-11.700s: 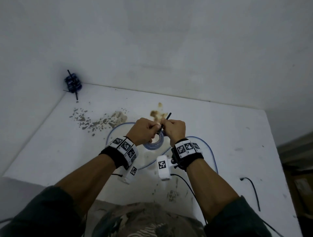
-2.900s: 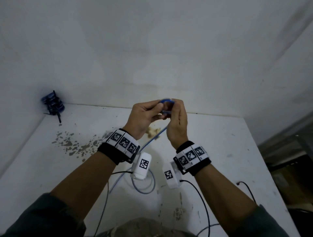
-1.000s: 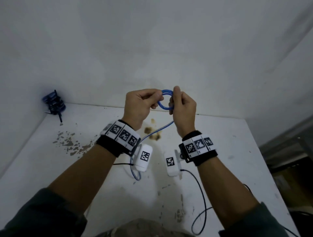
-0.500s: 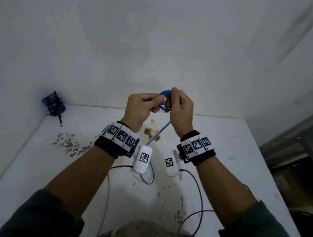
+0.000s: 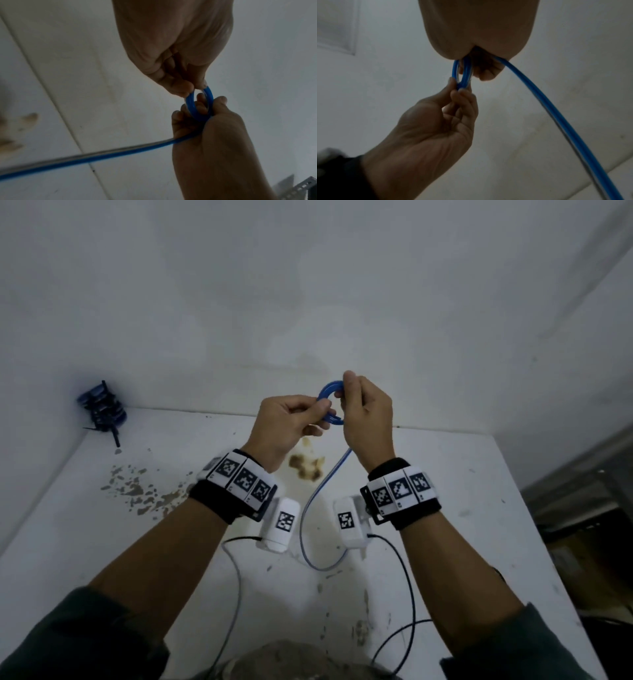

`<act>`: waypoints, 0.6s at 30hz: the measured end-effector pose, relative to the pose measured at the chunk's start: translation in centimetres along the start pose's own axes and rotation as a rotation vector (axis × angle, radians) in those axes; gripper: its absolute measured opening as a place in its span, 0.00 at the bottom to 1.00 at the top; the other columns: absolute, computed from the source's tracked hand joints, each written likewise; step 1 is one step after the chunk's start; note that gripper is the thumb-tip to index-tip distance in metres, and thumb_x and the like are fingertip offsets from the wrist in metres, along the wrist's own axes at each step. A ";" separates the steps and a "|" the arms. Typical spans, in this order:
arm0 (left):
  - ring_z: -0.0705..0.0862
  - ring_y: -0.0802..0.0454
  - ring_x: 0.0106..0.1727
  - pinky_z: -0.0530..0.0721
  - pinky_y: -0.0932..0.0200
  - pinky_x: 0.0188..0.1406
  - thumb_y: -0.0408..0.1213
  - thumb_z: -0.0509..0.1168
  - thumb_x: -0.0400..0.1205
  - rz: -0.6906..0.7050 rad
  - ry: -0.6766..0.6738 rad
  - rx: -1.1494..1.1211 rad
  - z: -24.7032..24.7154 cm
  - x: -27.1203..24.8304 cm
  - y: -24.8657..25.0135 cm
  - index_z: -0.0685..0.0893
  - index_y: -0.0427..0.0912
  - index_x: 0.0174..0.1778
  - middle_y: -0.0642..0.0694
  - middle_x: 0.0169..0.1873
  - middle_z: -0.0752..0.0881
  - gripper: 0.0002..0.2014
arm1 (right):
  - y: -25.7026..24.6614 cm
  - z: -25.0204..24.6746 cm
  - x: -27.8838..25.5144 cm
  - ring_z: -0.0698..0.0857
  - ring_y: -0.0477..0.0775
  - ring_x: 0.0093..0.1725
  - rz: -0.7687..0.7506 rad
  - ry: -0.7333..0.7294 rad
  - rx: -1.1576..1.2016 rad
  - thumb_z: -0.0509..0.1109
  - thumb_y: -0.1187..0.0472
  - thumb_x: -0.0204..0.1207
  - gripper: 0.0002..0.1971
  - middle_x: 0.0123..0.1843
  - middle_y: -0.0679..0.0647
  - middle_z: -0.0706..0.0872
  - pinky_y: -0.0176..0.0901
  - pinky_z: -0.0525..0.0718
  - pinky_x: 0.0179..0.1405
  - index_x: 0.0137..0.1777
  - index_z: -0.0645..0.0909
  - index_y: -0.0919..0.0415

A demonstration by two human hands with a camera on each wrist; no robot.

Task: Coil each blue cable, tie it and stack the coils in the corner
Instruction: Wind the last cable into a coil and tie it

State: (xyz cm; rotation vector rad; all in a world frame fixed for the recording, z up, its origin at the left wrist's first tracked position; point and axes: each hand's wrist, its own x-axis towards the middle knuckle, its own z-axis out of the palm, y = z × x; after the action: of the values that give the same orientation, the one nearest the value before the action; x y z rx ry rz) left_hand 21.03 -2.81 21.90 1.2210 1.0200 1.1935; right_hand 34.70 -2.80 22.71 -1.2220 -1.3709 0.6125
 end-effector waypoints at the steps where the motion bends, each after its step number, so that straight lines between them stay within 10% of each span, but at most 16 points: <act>1: 0.84 0.53 0.32 0.83 0.61 0.34 0.34 0.71 0.81 0.029 -0.040 0.114 -0.4 0.1 0.2 0.91 0.35 0.47 0.45 0.33 0.90 0.06 | 0.0 -0.4 0.4 0.74 0.41 0.28 -0.034 -0.078 -0.095 0.62 0.58 0.88 0.19 0.28 0.43 0.80 0.30 0.70 0.31 0.34 0.80 0.61; 4: 0.82 0.57 0.29 0.80 0.63 0.32 0.34 0.71 0.81 0.098 -0.072 0.253 -1.2 0.6 1.0 0.92 0.39 0.45 0.51 0.28 0.89 0.04 | -0.1 -1.3 1.5 0.75 0.42 0.28 -0.120 -0.243 -0.214 0.63 0.56 0.87 0.18 0.29 0.45 0.82 0.33 0.70 0.32 0.36 0.84 0.61; 11: 0.86 0.50 0.35 0.85 0.61 0.41 0.32 0.70 0.82 0.007 0.023 -0.066 0.2 0.8 0.6 0.91 0.34 0.44 0.40 0.37 0.91 0.06 | -0.3 0.8 -0.2 0.76 0.42 0.32 0.069 0.088 0.195 0.59 0.58 0.89 0.18 0.30 0.42 0.79 0.38 0.76 0.34 0.38 0.81 0.60; 18: 0.85 0.56 0.33 0.81 0.64 0.33 0.30 0.71 0.81 0.134 -0.028 0.226 -1.5 1.5 1.6 0.91 0.38 0.50 0.45 0.34 0.91 0.05 | 0.1 -0.7 1.0 0.80 0.57 0.34 -0.117 -0.206 -0.133 0.64 0.56 0.87 0.17 0.34 0.59 0.84 0.49 0.77 0.37 0.40 0.84 0.64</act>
State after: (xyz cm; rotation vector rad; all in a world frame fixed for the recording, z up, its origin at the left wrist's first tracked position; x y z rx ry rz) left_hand 19.55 -1.18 23.43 1.4986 1.0876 1.1837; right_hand 35.51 -2.05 23.18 -1.1993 -1.6660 0.5847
